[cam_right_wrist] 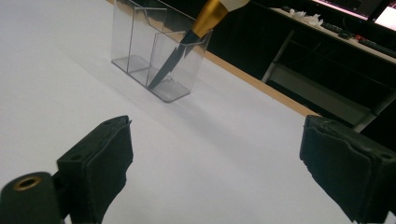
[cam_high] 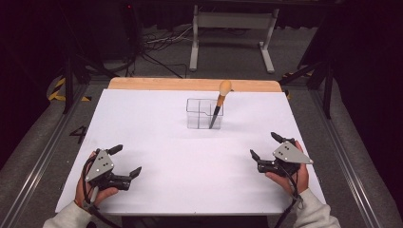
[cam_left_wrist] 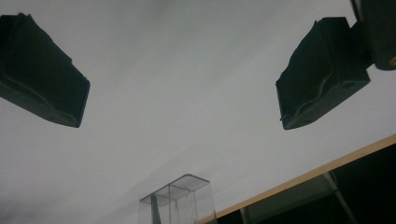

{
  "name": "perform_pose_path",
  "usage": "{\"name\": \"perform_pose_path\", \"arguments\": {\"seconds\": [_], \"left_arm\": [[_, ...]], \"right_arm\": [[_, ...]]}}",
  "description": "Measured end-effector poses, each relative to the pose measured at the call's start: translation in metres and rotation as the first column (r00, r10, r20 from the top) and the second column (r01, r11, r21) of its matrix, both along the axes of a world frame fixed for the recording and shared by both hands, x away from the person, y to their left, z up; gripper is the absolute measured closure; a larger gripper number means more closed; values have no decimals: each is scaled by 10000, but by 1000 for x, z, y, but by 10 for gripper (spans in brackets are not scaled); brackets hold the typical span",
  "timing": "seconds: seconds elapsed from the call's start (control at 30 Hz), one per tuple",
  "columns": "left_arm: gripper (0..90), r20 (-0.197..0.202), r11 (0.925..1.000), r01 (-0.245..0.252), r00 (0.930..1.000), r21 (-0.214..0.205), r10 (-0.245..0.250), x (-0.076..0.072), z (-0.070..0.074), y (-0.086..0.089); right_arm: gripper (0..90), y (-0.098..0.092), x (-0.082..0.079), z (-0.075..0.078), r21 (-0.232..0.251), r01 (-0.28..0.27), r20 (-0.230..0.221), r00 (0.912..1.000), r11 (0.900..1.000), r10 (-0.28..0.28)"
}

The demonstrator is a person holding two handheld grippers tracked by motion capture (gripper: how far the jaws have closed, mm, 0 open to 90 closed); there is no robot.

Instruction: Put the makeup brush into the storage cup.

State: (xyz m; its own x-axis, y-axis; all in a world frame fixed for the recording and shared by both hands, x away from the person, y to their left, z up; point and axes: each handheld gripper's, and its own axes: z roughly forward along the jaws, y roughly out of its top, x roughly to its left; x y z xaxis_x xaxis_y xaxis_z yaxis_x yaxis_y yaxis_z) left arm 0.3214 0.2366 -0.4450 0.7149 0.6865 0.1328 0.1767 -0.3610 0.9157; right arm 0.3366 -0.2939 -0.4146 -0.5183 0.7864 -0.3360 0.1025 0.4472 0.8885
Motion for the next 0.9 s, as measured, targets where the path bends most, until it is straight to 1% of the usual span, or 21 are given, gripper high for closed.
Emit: {"name": "perform_pose_path", "arguments": {"seconds": [0.1,0.2,0.27,0.3,0.37,0.47,0.57,0.83,0.9], "left_arm": [[32,-4,10000,0,10000,14,0,0,0,0],[32,19,10000,7,10000,17,-7,0,0,0],[32,-3,10000,15,10000,10,-15,0,0,0],[32,-8,10000,8,10000,17,-8,0,0,0],[32,7,10000,0,10000,-47,0,0,0,0],[32,1,10000,22,10000,13,-22,0,0,-1],[32,-3,10000,6,10000,-29,-6,0,0,0],[32,-37,10000,26,10000,-27,-27,0,-1,0],[32,-88,10000,23,10000,-6,-23,1,-1,-1]], "right_arm": [[102,-4,-3,-4,-46,43,-38,10000,10000,-43],[101,-8,-4,-7,81,53,-140,9999,10000,-52],[101,-10,-5,-8,46,110,-89,9999,9999,-109],[101,-11,-6,-9,50,147,-141,9998,9999,-146],[103,-14,-8,-11,136,171,-136,9998,9998,-169],[104,-18,-10,-16,31,280,-184,9994,9996,-279],[103,-21,-13,-20,-31,334,-287,9990,9994,-335],[103,-33,-20,-25,134,598,-477,9971,9981,-591],[103,-39,-24,-28,282,697,-605,9959,9972,-679]]}}
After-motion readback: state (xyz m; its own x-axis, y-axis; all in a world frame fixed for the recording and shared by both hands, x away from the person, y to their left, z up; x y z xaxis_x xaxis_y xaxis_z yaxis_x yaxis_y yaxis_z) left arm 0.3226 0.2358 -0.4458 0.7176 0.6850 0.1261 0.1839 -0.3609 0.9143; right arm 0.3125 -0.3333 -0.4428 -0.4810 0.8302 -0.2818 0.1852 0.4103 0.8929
